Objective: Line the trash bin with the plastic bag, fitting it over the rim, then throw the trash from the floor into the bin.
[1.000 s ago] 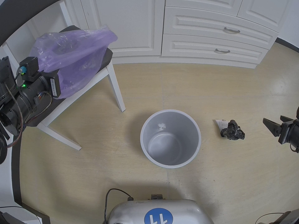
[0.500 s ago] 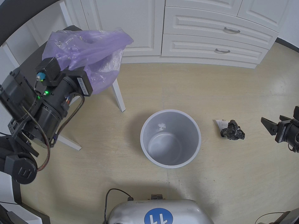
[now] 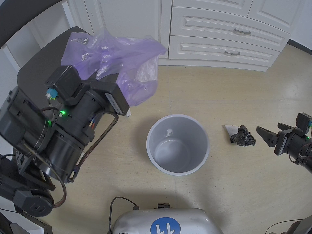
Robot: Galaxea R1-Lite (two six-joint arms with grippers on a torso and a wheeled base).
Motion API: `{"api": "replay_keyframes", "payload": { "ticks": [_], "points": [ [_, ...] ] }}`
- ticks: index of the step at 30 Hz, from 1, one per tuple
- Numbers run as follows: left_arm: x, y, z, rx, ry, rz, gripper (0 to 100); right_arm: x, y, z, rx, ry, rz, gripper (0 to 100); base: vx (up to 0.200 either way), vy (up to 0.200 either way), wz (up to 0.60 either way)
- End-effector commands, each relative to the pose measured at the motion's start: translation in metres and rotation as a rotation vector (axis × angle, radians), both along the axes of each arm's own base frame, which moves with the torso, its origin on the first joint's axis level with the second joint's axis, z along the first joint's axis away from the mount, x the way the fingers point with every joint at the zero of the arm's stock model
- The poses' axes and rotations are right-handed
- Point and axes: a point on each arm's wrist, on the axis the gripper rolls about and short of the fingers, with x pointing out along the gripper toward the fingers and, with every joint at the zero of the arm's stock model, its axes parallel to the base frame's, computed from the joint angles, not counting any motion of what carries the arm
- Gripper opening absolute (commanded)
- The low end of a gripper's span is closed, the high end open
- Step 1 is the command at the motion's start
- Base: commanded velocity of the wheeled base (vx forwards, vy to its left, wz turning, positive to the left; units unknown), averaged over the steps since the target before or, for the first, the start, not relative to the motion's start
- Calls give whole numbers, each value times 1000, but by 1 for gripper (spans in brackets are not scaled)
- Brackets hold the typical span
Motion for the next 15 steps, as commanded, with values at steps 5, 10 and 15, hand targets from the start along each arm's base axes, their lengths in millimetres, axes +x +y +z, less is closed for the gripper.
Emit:
{"api": "replay_keyframes", "payload": {
  "ticks": [5, 10, 15],
  "points": [
    [-48, -2, 11, -26, -38, -154, 0, 16, 33, -10, 69, 4, 46, 100, 0, 0, 0],
    [-62, -1, 7, -4, -46, -245, 0, 16, 37, -5, 129, -13, 58, 100, 0, 0, 0],
    [-64, 1, -4, 44, -39, -308, 0, 16, 39, 8, 238, -31, 68, 100, 0, 0, 0]
  ]
}}
